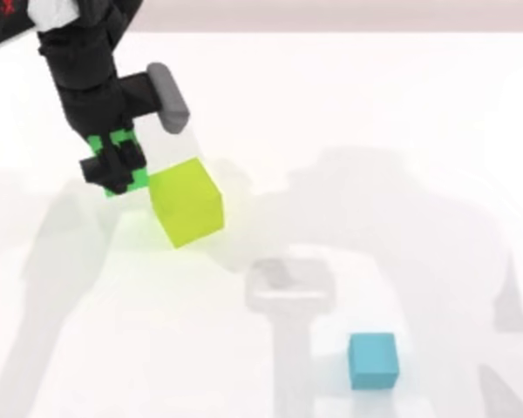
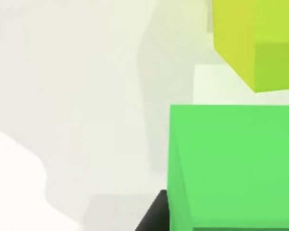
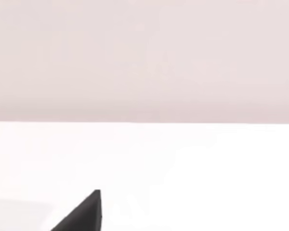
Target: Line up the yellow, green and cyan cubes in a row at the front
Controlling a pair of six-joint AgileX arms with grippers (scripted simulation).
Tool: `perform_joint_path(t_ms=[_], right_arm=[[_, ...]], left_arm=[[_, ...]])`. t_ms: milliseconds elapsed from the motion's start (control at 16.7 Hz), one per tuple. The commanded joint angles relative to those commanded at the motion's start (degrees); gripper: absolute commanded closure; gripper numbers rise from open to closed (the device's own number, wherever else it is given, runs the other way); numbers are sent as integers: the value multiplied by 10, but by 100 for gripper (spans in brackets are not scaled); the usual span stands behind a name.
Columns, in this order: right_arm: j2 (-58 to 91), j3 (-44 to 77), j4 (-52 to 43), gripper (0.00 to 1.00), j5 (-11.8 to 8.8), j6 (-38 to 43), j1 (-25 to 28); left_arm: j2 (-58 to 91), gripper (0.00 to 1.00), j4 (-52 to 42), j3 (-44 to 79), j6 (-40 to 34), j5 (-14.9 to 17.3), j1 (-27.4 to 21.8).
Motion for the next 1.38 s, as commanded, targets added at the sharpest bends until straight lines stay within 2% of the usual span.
perform_joint_path(t_ms=[420, 600, 720, 1080, 1380], right_arm=[[0, 0, 0, 0, 0, 0, 0], [0, 0, 0, 0, 0, 0, 0], [0, 0, 0, 0, 0, 0, 0], [0, 0, 0, 0, 0, 0, 0], [0, 0, 0, 0, 0, 0, 0]], left_arm=[[-92, 100, 23, -121, -121, 0, -278], [-125, 100, 34, -159, -160, -2, -353], [-137, 100, 38, -170, -172, -3, -373], [-132, 100, 47, -177, -171, -3, -373], [-97, 100, 150, -237, -175, -2, -375]])
